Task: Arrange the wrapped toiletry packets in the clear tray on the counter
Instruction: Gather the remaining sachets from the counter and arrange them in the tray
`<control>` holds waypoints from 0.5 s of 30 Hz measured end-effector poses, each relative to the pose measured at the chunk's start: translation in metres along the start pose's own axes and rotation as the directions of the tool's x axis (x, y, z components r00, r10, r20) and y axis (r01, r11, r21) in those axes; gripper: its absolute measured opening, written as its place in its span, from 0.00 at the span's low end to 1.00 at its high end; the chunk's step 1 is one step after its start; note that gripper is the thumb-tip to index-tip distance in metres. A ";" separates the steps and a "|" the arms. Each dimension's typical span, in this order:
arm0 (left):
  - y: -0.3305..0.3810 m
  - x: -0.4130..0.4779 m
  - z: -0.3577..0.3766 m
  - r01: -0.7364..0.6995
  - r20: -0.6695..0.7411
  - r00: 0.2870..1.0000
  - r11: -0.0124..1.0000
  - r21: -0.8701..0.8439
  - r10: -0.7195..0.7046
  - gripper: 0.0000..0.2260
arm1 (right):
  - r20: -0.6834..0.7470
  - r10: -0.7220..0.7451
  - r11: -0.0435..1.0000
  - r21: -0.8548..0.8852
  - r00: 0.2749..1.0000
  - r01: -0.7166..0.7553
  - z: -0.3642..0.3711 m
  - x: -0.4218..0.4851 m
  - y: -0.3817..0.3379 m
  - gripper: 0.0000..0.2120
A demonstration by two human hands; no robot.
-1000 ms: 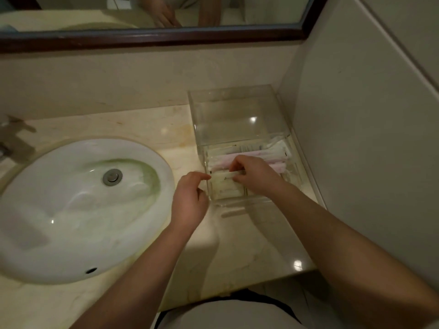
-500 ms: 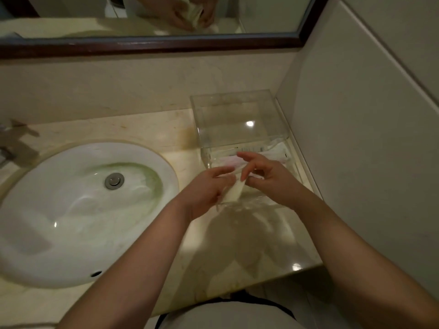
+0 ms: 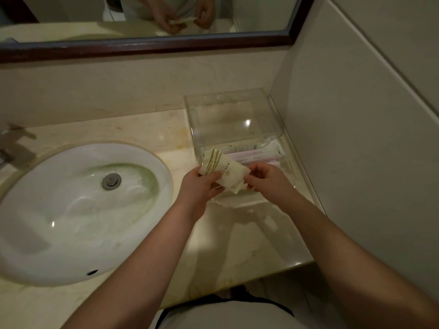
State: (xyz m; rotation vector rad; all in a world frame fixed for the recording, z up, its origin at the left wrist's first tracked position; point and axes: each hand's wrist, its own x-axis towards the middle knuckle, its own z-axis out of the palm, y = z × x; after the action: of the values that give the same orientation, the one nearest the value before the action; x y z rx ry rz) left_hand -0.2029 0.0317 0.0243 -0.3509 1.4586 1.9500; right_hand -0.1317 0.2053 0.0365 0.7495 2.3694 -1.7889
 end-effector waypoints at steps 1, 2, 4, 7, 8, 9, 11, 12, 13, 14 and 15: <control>0.000 0.000 -0.002 0.000 -0.029 1.000 0.999 0.034 0.001 0.05 | 0.000 0.002 1.000 -0.006 1.000 -0.002 -0.001 0.002 0.000 0.07; 0.000 0.000 -0.005 -0.010 -0.056 0.998 0.997 0.078 0.014 0.03 | -0.011 0.006 1.000 -0.007 1.000 -0.006 -0.001 0.002 -0.001 0.07; 0.001 -0.001 -0.007 -0.050 -0.086 0.994 0.988 0.148 0.063 0.03 | -0.025 0.015 0.999 -0.028 1.000 -0.015 -0.002 0.002 -0.003 0.05; 0.004 0.000 -0.006 -0.162 -0.130 0.971 0.954 0.251 0.199 0.03 | 0.195 0.056 0.976 -0.216 0.979 -0.013 -0.004 -0.001 -0.005 0.03; 0.006 0.001 -0.005 -0.206 -0.137 0.956 0.926 0.316 0.259 0.05 | 0.283 0.080 0.958 -0.286 0.956 0.004 -0.003 -0.003 -0.005 0.04; 0.008 0.002 -0.003 -0.250 -0.116 0.940 0.880 0.404 0.321 0.06 | 0.305 0.073 0.950 -0.310 0.950 0.027 -0.001 -0.004 -0.005 0.03; 0.010 0.003 0.001 -0.339 0.021 0.912 0.722 0.603 0.411 0.08 | 0.149 -0.024 0.970 -0.236 0.989 0.059 0.003 -0.003 -0.007 0.03; 0.010 0.004 0.004 -0.373 0.098 0.900 0.637 0.675 0.424 0.07 | 0.065 -0.054 0.982 -0.178 0.996 0.065 0.004 -0.002 -0.008 0.03; 0.009 0.004 0.007 -0.395 0.150 0.892 0.575 0.717 0.425 0.06 | 0.037 -0.065 0.990 -0.124 0.997 0.069 0.004 -0.001 -0.010 0.03; 0.009 0.004 0.010 -0.407 0.177 0.886 0.535 0.740 0.430 0.06 | 0.039 -0.063 0.994 -0.084 0.997 0.066 0.005 -0.001 -0.011 0.03; 0.008 0.004 0.011 -0.414 0.180 0.876 0.505 0.757 0.448 0.05 | 0.025 -0.051 0.997 -0.059 0.998 0.053 0.006 -0.001 -0.010 0.03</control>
State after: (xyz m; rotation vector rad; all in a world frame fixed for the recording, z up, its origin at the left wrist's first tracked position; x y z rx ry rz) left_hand -0.2093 0.0422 0.0315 0.4346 2.4311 1.3999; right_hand -0.1368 0.1974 0.0436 0.6624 2.4373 -1.7279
